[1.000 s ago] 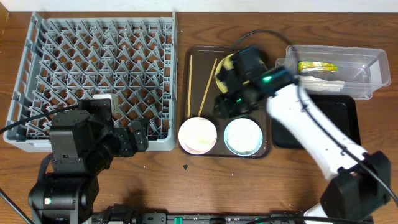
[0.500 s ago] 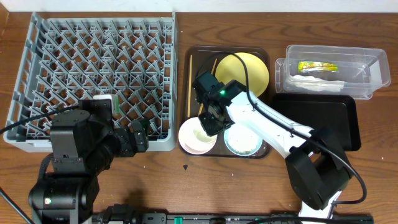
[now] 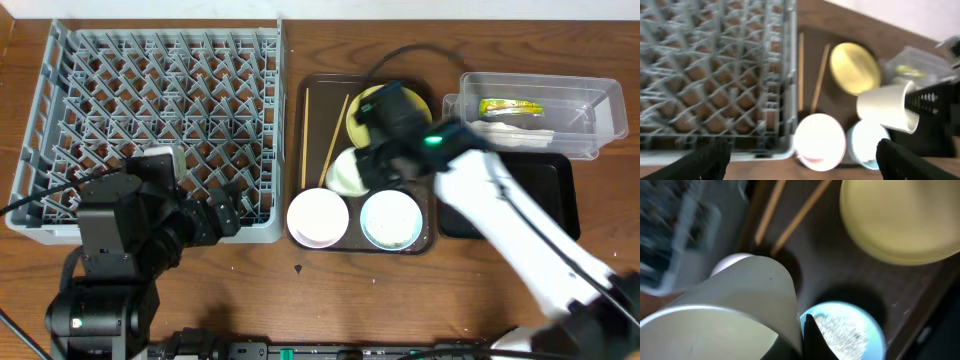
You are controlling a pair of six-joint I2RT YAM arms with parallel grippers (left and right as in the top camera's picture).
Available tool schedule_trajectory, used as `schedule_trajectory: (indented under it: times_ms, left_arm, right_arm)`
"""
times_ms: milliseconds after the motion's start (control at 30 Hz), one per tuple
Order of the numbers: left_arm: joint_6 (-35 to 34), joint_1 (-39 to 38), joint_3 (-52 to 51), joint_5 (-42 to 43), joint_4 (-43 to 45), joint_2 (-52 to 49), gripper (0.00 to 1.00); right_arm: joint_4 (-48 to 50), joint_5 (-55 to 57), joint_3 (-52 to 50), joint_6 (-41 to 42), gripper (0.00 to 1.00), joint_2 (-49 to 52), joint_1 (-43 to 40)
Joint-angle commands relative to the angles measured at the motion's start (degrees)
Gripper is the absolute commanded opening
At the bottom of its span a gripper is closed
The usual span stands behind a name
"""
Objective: Sort waste into correct bins and load items into the dishwasher
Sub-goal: 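Hand the white cup from the right gripper to the left gripper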
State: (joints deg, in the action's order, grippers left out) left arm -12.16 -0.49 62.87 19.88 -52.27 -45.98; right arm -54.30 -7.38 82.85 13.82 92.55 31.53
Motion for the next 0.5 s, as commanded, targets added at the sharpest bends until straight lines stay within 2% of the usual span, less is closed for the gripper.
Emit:
schedule_trajectory:
  times_ms: [0, 167, 200, 300, 467]
  left_arm:
    - [-5.6, -0.1, 1.1, 18.6, 5.5, -1.0, 0.94]
    - [-9.5, -0.1, 1.1, 33.6, 12.0, -3.6, 0.93]
    - [-9.6, -0.1, 1.1, 39.3, 13.6, -4.8, 0.93]
    - [-9.6, -0.1, 1.1, 48.4, 14.8, -7.2, 0.93]
    - [-9.6, -0.1, 1.1, 55.9, 14.9, -9.6, 0.93]
  right_arm:
    - [3.7, -20.8, 0.4, -13.4, 0.01, -4.0, -5.7]
    - [10.2, -54.5, 0.4, -21.8, 0.01, -5.1, -9.5]
    - [12.7, -59.9, 0.4, -21.9, 0.01, -5.0, -9.3]
    - [19.2, -69.5, 0.4, -22.1, 0.01, -5.0, -7.9]
    - [24.5, -70.9, 0.4, -20.5, 0.01, -5.0, -5.2]
